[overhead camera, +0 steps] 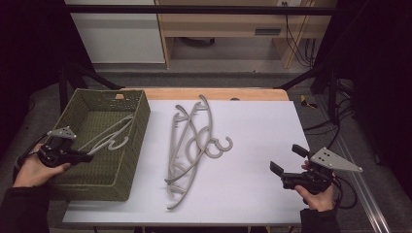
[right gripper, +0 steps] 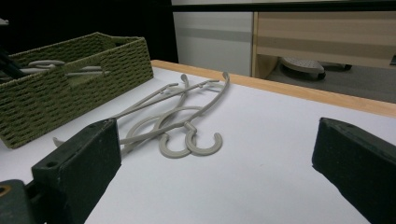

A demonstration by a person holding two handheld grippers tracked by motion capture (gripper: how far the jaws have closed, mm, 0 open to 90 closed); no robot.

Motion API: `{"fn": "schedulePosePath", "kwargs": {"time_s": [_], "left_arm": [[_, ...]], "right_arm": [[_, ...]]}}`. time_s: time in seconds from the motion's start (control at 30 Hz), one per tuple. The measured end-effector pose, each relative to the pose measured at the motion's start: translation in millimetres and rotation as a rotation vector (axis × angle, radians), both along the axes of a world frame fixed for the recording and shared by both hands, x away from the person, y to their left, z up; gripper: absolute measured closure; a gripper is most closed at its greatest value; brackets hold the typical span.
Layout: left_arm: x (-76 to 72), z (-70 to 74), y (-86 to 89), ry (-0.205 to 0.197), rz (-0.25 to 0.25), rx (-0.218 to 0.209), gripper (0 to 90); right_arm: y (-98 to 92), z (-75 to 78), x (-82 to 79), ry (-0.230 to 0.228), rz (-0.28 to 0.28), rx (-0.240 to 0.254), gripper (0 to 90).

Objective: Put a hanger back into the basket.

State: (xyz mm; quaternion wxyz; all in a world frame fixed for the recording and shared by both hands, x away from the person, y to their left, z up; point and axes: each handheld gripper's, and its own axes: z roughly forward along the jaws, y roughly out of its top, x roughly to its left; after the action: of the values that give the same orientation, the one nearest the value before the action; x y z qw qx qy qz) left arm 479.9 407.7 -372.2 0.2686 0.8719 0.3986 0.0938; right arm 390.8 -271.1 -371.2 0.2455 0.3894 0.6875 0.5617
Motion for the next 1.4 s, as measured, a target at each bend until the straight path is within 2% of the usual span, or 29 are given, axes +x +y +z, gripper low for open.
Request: {"fn": "schedulePosePath", "kwargs": {"time_s": [0.13, 0.17, 0.3, 0.43, 0.5, 0.67, 0.83, 0.97, 1.1, 1.27, 1.4], "left_arm": [[-1.6, 2.3, -1.5, 0.0, 0.011, 0.039, 75.4], [-3.0, 2.8, -2.4, -0.012, 0.028, 0.03, 74.3], [-8.0, 9.3, -2.8, -0.043, 0.023, 0.029, 69.1], [-13.5, 16.9, -9.5, -0.093, 0.027, 0.005, 62.0], [-17.0, 22.3, -15.9, -0.141, 0.028, -0.015, 56.1], [-24.0, 34.9, -33.6, -0.212, 0.026, -0.076, 42.5], [-31.8, 42.6, -56.3, -0.286, 0.011, -0.143, 34.7], [-38.9, 47.9, -77.0, -0.361, -0.006, -0.193, 28.5], [-46.8, 50.9, -96.9, -0.423, -0.002, -0.253, 20.2], [-54.6, 50.0, -119.8, -0.464, 0.005, -0.323, 13.2], [-57.7, 45.5, -138.8, -0.462, 0.001, -0.368, 11.5]], "right_arm": [[-0.1, -0.3, 0.3, 0.001, -0.001, -0.005, 1.7], [-0.1, -0.4, 0.6, -0.001, 0.0, -0.006, 1.6], [0.5, -0.6, 0.7, -0.002, -0.002, -0.007, 1.6], [0.5, -0.4, 0.5, -0.003, -0.001, -0.007, 1.6], [0.3, -0.3, 0.4, -0.002, -0.001, -0.004, 1.6], [0.0, -0.3, 0.2, 0.0, -0.002, -0.004, 1.6], [-0.4, 0.2, -0.3, -0.002, -0.002, -0.002, 1.6], [-1.8, 0.9, -1.0, -0.004, -0.001, -0.006, 1.6], [-1.1, 0.5, -0.6, -0.002, -0.003, -0.004, 1.6], [-1.1, 0.4, -0.4, -0.002, -0.004, -0.003, 1.6], [-1.8, 0.7, -0.7, -0.007, -0.003, -0.006, 1.6]]}}
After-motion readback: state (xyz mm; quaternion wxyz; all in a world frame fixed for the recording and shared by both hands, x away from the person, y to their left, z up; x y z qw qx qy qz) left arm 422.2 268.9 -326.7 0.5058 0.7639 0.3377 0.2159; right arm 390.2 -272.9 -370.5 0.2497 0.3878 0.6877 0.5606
